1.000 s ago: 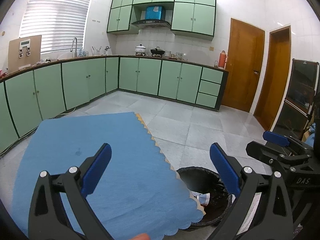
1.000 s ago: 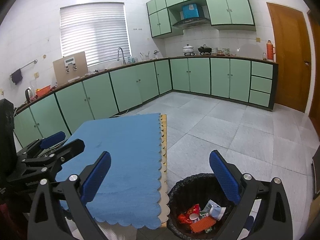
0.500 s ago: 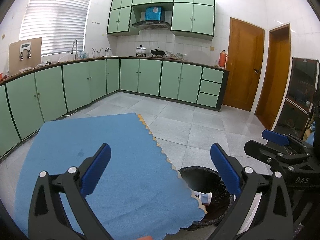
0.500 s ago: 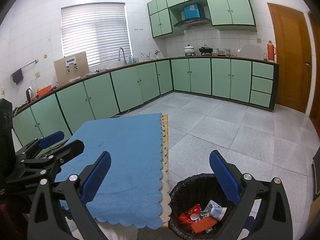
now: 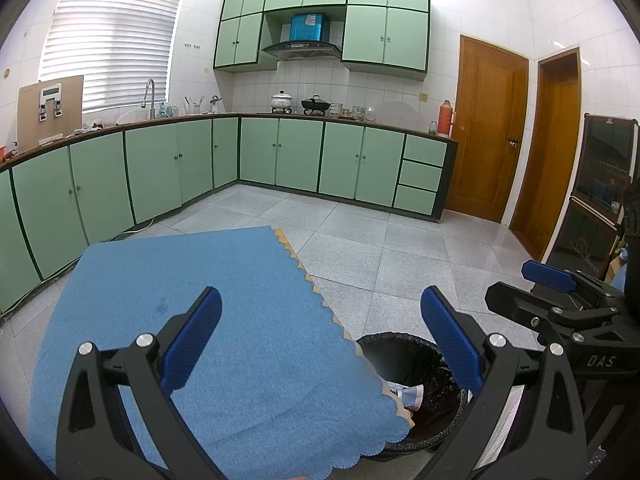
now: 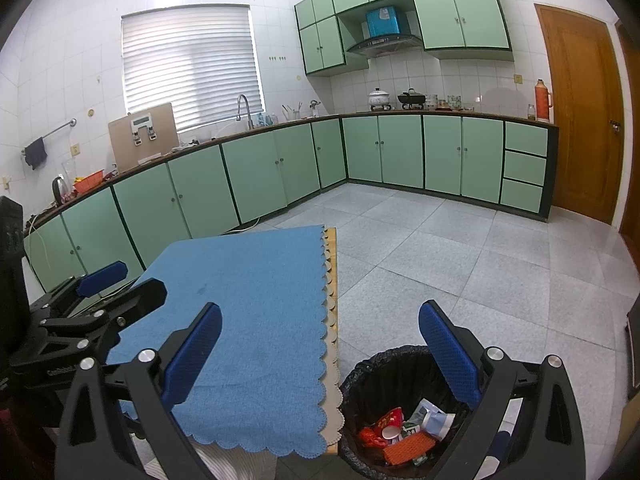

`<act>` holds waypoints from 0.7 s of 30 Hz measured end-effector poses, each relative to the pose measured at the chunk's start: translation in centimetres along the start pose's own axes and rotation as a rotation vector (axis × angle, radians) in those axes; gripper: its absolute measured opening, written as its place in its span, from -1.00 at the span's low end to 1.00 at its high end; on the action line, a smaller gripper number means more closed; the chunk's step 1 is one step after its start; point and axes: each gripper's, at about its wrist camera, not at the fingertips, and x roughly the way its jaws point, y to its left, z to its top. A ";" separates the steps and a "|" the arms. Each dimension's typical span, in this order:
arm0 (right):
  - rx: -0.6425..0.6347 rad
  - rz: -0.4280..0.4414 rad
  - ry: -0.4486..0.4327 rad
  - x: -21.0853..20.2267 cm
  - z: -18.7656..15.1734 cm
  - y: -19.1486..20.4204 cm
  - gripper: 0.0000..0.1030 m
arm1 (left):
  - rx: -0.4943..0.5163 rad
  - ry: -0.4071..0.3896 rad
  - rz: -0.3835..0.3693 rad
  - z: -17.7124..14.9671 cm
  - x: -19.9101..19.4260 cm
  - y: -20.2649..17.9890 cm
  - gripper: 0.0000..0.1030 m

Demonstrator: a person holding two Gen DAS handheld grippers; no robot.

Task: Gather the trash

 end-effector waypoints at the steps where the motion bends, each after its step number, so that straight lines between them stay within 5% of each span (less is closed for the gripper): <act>1: 0.000 0.000 0.000 0.0 0.0 0.0 0.88 | 0.000 0.000 0.000 0.0 0.0 0.0 0.88; 21: 0.001 0.000 0.002 0.0 -0.1 0.2 0.88 | 0.002 0.003 -0.002 -0.1 0.1 -0.2 0.88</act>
